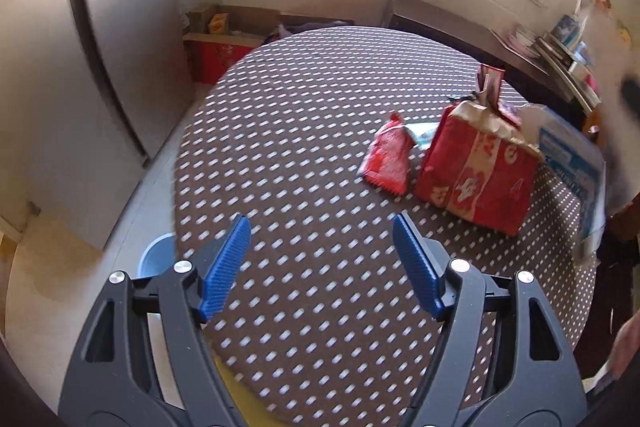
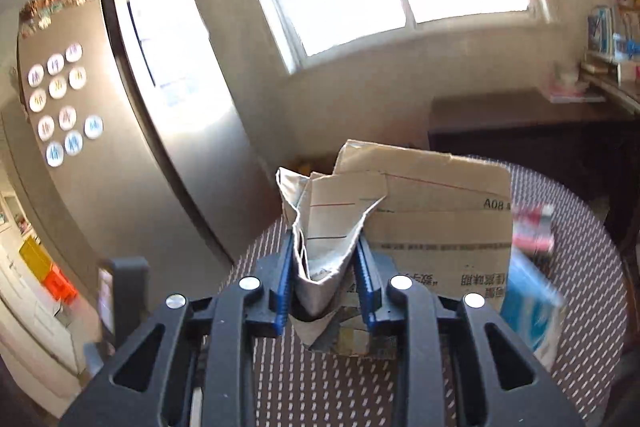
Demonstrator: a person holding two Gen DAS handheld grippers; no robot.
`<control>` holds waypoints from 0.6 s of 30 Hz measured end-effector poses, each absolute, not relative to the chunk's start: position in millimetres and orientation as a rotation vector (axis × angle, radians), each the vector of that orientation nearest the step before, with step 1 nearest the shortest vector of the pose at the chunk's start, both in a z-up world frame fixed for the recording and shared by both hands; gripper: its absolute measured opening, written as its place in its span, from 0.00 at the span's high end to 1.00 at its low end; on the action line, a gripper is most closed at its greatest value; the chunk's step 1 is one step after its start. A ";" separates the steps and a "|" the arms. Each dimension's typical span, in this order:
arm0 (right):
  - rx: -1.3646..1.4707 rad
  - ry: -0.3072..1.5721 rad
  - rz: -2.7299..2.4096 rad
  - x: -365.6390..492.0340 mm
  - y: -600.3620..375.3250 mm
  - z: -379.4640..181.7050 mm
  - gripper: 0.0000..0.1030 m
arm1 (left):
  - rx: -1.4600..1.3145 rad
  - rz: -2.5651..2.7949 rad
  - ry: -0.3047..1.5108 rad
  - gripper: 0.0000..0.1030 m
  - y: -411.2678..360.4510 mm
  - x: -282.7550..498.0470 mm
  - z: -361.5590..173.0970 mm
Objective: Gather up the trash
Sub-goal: 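Grasp the red snack wrapper with the left gripper while the right gripper holds the paper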
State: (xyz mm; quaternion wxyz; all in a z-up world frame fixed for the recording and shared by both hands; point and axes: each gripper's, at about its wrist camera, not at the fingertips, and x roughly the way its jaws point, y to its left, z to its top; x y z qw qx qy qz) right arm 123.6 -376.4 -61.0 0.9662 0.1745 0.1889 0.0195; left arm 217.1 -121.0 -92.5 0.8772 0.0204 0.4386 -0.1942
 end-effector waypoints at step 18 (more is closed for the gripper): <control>0.396 0.405 -0.181 133.8 -454.4 -86.4 0.73 | 0.216 -0.432 0.910 0.68 -195.2 278.7 -123.4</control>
